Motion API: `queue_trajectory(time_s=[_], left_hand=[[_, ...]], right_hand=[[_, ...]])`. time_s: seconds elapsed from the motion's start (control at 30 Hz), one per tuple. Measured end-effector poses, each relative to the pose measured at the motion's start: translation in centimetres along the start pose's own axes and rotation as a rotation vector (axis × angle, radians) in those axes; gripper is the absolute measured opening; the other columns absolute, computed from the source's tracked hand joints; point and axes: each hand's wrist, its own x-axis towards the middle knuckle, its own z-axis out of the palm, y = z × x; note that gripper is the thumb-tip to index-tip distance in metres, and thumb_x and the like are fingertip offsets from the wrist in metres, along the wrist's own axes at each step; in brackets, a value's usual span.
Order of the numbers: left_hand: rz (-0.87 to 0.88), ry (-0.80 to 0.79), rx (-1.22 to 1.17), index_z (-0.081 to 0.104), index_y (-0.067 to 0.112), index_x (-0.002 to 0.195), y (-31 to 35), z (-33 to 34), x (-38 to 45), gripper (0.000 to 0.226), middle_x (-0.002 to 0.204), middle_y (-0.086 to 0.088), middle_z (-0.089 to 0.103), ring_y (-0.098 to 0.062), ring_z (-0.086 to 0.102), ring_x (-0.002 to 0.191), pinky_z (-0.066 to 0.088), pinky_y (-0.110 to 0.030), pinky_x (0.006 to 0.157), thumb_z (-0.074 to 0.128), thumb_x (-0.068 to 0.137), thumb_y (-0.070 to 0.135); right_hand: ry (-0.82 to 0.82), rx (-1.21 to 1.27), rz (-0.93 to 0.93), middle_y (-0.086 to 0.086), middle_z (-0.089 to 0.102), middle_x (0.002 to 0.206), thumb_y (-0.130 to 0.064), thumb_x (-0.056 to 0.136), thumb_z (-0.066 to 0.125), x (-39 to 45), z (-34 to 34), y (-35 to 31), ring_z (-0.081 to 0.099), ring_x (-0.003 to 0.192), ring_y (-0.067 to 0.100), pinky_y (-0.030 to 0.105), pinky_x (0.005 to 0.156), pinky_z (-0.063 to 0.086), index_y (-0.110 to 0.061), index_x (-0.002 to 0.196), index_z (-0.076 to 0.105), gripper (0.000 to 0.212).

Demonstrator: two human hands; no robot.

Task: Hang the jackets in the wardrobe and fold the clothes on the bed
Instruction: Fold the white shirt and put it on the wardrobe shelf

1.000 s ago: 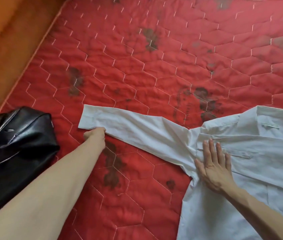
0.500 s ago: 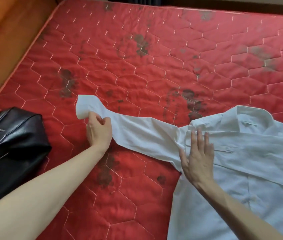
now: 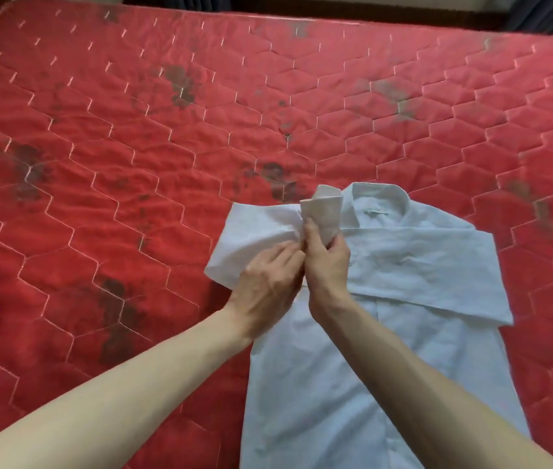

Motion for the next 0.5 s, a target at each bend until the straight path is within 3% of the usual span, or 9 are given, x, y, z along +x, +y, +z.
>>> queue_trajectory(time_s=[0.1,0.23,0.3,0.37,0.5], left_hand=[[0.075,-0.052,-0.008,0.064,0.005,0.128,3.0,1.9,0.9,0.031,0.139,-0.009,0.064,-0.030,0.060,0.129,0.046,-0.046,0.110,0.061,0.098,0.014],[-0.111,0.023,0.016,0.052,0.009,0.139,4.7,4.2,1.3,0.041,0.149,-0.010,0.053,-0.033,0.051,0.134,0.040,-0.053,0.112,0.053,0.100,0.022],[-0.226,0.033,0.040,0.050,0.009,0.144,4.7,5.5,1.6,0.045,0.154,-0.010,0.048,-0.033,0.047,0.137,0.038,-0.054,0.113,0.048,0.102,0.025],[-0.359,-0.019,0.039,0.046,0.009,0.151,4.3,7.1,1.7,0.052,0.159,-0.010,0.044,-0.030,0.041,0.144,0.034,-0.052,0.119,0.043,0.105,0.031],[-0.541,-0.329,0.070,0.025,0.012,0.164,2.3,10.8,0.7,0.080,0.173,-0.009,0.022,-0.024,0.015,0.161,0.013,-0.044,0.131,0.014,0.101,0.058]], right_hand=[[0.063,0.125,0.037,-0.001,0.068,0.084,-0.031,0.096,0.072,2.7,-6.2,-2.1,0.065,0.076,0.013,0.032,0.071,0.053,-0.015,0.099,0.070,0.017],[0.061,0.241,0.057,0.005,0.071,0.109,-0.046,0.080,0.080,6.1,-14.7,-4.8,0.070,0.095,0.020,0.041,0.080,0.058,-0.012,0.133,0.067,0.064],[0.151,0.143,0.019,0.002,0.069,0.108,-0.038,0.080,0.087,7.5,-18.6,-5.0,0.070,0.096,0.020,0.041,0.079,0.061,-0.016,0.127,0.064,0.057],[0.290,0.031,-0.003,-0.003,0.069,0.104,-0.037,0.076,0.089,9.3,-21.9,-4.4,0.070,0.096,0.020,0.046,0.089,0.062,-0.024,0.114,0.063,0.048],[0.509,-0.087,0.036,-0.001,0.076,0.108,-0.044,0.083,0.077,12.6,-27.0,-2.3,0.073,0.102,0.023,0.048,0.098,0.059,-0.017,0.115,0.069,0.042]])
